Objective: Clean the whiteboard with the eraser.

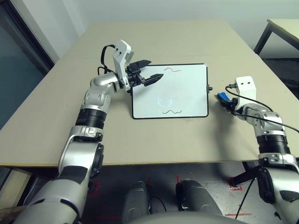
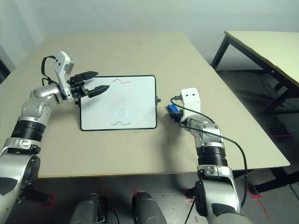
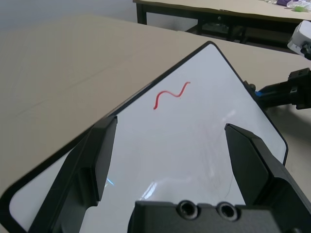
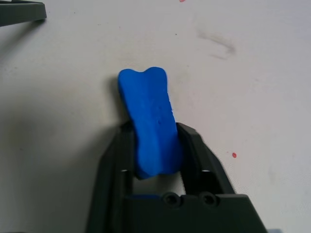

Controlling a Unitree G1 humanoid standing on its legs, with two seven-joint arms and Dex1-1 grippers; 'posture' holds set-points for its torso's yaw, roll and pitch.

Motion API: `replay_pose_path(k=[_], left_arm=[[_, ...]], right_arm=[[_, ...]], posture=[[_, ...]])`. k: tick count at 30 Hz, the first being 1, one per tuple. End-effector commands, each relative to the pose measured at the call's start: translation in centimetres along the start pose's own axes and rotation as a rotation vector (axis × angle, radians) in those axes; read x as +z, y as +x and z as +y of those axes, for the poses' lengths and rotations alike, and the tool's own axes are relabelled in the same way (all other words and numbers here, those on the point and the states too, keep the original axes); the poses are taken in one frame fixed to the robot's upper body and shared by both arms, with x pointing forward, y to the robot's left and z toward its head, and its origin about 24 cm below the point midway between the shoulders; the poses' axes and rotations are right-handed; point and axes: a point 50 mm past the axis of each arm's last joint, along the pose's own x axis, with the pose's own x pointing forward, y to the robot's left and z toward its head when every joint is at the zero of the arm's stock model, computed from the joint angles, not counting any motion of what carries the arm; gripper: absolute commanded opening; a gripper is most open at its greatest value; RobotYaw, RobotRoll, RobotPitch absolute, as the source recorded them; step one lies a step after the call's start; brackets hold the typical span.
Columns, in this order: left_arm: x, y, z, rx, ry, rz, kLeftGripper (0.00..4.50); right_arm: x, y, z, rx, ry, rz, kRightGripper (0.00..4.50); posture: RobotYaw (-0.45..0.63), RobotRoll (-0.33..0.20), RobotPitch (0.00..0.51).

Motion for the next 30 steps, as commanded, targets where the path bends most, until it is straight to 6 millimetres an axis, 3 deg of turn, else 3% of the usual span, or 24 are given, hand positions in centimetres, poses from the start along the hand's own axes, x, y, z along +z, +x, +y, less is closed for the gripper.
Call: replay_pose_path(k=[1, 5, 8, 12, 16, 21, 30], left_arm=[[0.0, -0.2, -0.1, -0.002, 0.01, 0.011, 4.5], [-0.3, -0.5, -0.1, 0.004, 0.006, 0.022, 4.5], [-0.5, -0.7, 0.0, 0.005, 0.007, 0.027, 4.5], [-0.5, -0.6, 0.0, 0.008, 0.007, 0.027, 4.5], [-0.3, -0.6, 0.2, 0.021, 0.007, 0.023, 4.5], [0.0, -0.4, 0.0, 0.016, -0.001, 0.023, 4.5], [0.7, -0.5, -1.0, -0.009, -0.002, 0.013, 4.5]], right_arm=[[0.8, 0.0, -0.1, -0.019, -0.004, -0.016, 0.74], [4.9, -1.1, -0.1, -0.017, -0.051, -0.15, 0.58], [8.6, -2.5, 1.6, 0.066, -0.099, -0.245, 0.58], [10.8, -3.9, 4.2, 0.173, -0.169, -0.286, 0.58], [11.0, -4.8, 7.3, 0.298, -0.222, -0.265, 0.58], [9.3, -4.9, 10.9, 0.416, -0.279, -0.188, 0.58], [7.8, -3.7, 13.2, 0.45, -0.324, -0.128, 0.58]], posture=[[-0.1, 0.0, 0.044], [-0.12, 0.0, 0.046], [-0.13, 0.0, 0.045], [-0.13, 0.0, 0.045], [-0.13, 0.0, 0.043], [-0.12, 0.0, 0.043], [-0.1, 0.0, 0.046]])
